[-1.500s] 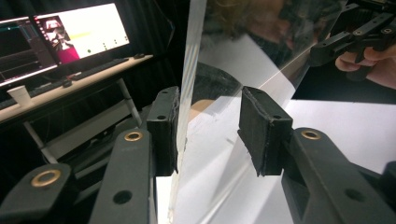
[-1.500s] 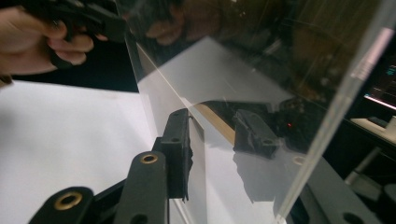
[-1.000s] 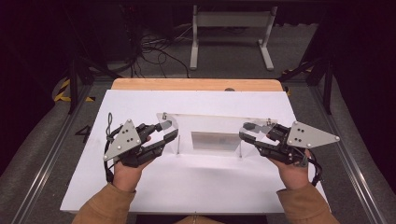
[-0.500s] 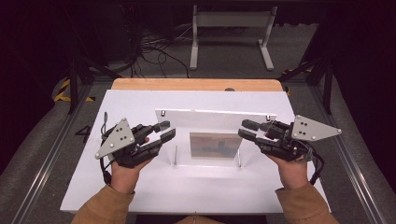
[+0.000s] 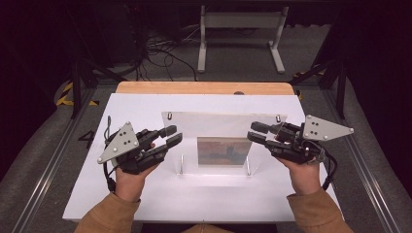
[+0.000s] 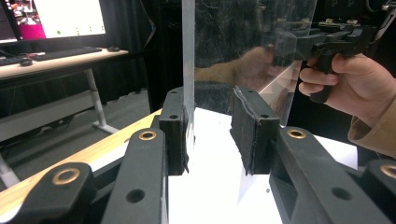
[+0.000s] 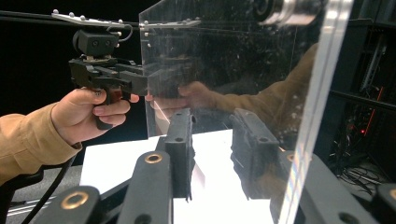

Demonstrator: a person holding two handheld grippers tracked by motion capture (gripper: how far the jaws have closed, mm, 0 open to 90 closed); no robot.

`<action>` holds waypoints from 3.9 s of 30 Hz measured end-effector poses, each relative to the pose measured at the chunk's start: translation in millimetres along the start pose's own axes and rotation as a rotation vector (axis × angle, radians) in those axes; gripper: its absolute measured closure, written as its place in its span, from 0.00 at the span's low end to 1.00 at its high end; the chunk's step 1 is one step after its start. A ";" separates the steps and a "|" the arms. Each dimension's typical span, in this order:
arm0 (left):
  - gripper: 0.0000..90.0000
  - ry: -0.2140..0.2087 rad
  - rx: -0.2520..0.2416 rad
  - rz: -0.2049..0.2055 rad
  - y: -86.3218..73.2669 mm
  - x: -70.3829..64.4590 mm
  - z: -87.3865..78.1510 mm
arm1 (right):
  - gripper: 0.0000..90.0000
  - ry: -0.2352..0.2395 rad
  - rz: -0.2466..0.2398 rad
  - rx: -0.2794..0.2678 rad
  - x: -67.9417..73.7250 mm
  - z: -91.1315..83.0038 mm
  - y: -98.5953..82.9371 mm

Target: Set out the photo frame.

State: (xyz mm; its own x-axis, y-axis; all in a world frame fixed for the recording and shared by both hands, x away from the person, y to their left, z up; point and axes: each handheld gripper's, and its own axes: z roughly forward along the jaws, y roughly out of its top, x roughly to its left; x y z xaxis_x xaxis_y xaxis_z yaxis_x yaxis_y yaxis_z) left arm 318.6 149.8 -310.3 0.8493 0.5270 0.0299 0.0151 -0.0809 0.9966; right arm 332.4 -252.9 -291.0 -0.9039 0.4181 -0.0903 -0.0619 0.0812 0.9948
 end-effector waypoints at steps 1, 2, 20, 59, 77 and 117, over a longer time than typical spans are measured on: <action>0.75 0.002 -0.003 -0.004 -0.8 1.6 0.5 | 0.70 -0.011 0.000 0.000 -0.4 1.0 -0.3; 0.74 0.003 -0.003 -0.006 -1.7 2.9 0.7 | 0.69 -0.023 -0.001 -0.002 -0.9 2.3 -0.7; 0.65 0.078 0.039 -0.024 -20.9 25.5 20.0 | 0.48 -0.167 0.041 0.047 -15.5 14.6 -24.2; 0.27 0.117 0.271 -0.057 -44.7 34.2 -28.4 | 0.05 -0.338 0.049 0.241 -13.3 -44.7 -18.2; 0.14 0.181 0.358 -0.136 -106.7 57.6 -52.9 | 0.02 -0.386 0.169 0.322 -20.7 -79.7 -88.3; 0.14 0.312 0.498 -0.164 -161.5 70.2 -35.1 | 0.02 -0.455 0.272 0.514 -34.2 -73.4 -169.2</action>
